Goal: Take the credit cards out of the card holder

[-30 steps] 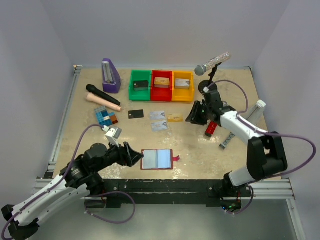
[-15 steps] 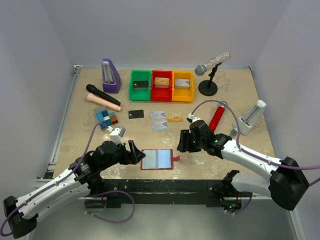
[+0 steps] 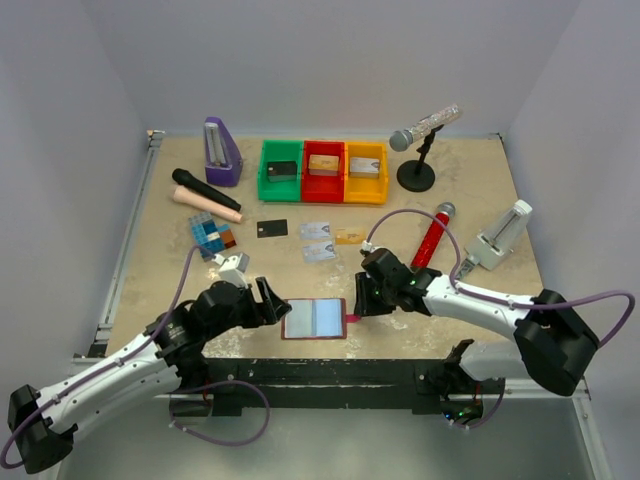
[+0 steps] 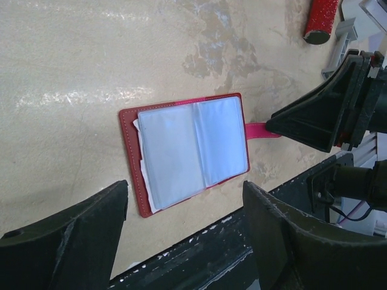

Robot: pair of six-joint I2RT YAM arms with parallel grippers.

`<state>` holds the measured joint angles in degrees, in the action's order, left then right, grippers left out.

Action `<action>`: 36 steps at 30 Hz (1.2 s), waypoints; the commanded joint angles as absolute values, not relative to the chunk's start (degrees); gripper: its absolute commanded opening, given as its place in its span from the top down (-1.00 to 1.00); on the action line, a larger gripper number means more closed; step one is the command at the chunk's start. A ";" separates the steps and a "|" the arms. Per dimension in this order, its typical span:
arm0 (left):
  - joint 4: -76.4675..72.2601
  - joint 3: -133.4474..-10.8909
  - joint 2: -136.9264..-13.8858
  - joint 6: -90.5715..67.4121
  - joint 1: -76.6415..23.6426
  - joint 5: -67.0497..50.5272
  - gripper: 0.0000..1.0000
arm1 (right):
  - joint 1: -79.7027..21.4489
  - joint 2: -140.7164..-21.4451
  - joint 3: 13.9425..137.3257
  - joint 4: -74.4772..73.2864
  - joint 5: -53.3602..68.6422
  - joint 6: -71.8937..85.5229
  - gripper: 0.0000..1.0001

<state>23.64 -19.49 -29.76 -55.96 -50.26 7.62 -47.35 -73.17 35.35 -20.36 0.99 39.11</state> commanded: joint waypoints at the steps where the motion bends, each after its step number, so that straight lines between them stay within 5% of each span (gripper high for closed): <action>1: 18.55 -19.16 -31.20 -55.02 -50.01 4.49 -0.59 | -47.64 -73.48 35.95 -18.81 1.67 40.34 0.35; 5: 16.71 -19.25 -32.60 -54.58 -50.01 3.08 -0.57 | -47.64 -73.48 35.95 -18.19 2.19 40.08 0.52; 10: 11.79 -18.55 -34.36 -53.44 -50.01 0.27 -0.51 | -47.81 -70.50 35.77 -18.02 3.42 38.94 1.00; 36: 6.60 -28.92 -59.76 -50.80 -58.18 1.06 -0.48 | -48.43 -60.12 34.72 -12.83 18.28 38.06 1.00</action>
